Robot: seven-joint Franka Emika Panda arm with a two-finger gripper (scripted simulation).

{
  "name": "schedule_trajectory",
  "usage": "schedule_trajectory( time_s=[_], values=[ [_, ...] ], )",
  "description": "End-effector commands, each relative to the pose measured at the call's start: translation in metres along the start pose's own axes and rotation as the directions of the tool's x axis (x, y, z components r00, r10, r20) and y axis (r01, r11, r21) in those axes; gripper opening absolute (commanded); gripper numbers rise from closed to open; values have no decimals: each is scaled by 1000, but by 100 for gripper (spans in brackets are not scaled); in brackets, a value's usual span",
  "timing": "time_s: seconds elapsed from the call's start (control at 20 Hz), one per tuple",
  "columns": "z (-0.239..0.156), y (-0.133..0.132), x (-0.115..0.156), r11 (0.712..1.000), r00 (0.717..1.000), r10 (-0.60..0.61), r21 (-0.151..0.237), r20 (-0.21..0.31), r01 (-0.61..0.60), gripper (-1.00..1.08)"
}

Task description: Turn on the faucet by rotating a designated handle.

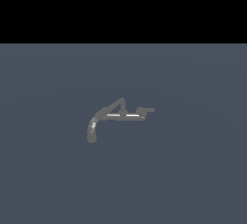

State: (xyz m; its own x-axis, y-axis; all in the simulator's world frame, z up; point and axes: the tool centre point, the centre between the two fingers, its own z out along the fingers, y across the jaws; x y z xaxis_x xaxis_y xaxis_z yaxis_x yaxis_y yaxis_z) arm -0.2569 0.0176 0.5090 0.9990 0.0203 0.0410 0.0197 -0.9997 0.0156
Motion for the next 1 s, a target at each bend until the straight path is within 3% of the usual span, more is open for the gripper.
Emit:
schedule_trajectory(
  time_s=[0.0, 0.45, 0.95],
  values=[
    [0, 0, 0, 1000, 1000, 0, 0, 0, 0, -100],
    [15, -5, 9, 999, 999, 53, 0, 1, -53, -100],
    [66, -17, 44, 972, 972, 235, -3, 6, -235, -100]
  ],
)
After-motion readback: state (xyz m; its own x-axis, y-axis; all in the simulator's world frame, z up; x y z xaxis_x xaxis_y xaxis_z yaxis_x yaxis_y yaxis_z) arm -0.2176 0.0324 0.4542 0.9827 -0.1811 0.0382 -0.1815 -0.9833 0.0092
